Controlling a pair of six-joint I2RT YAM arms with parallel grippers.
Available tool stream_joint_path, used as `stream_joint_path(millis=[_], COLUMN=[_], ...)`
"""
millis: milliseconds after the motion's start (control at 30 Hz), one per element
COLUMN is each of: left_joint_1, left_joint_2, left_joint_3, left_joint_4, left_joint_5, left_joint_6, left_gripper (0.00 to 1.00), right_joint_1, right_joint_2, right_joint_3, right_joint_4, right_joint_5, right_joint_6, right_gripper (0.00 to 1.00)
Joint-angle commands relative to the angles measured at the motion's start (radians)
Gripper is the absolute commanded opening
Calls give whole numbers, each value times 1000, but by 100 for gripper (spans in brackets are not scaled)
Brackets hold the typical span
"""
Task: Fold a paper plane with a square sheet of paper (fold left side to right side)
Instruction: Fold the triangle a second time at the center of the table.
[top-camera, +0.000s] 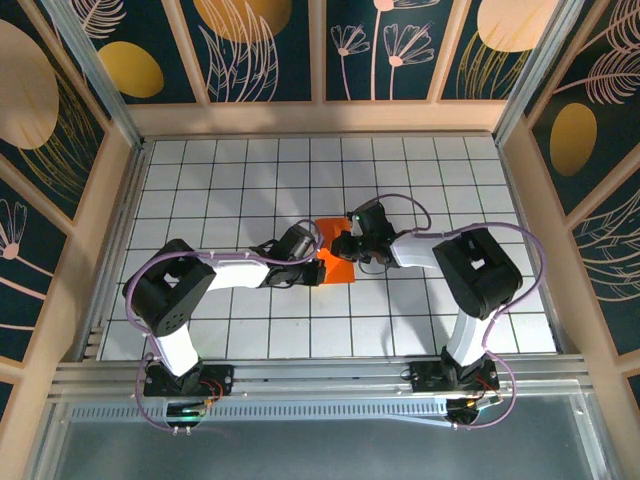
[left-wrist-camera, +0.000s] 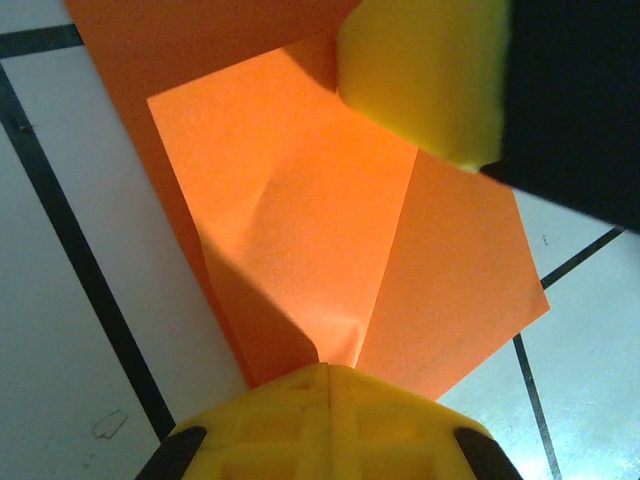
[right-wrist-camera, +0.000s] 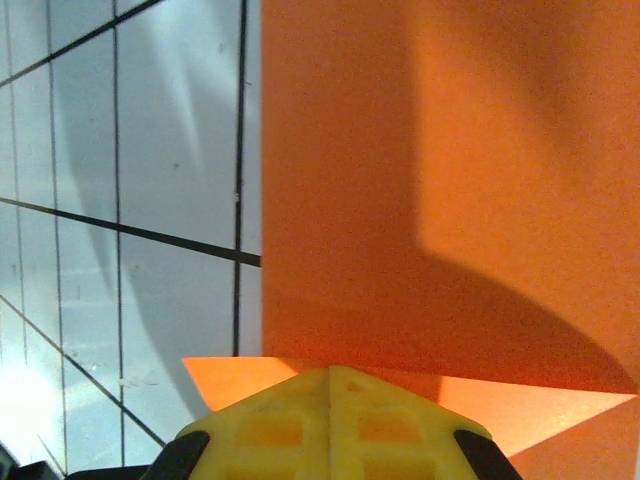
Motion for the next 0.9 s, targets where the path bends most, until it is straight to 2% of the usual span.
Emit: stream_joint_path(millis=[0,533,867], left_joint_1=[-4,-4,1], left_joint_2=[16,-20,-54], left_joint_3=[-15,10,56], left_joint_4=[-118,-111,-61], left_joint_5=[-39,-4,91], left_joint_6=[8,-8,-34], left_gripper=[0,1,0], right_joint_1=[-12,-63,-63], right_joint_2=[12,31,21], right_joint_3=[-10,-68,-74], right_joint_4=[0,-26,-26], right_joint_5=[20,29,28], right_joint_6=[-2,-17,-20], right_gripper=[0,0,0])
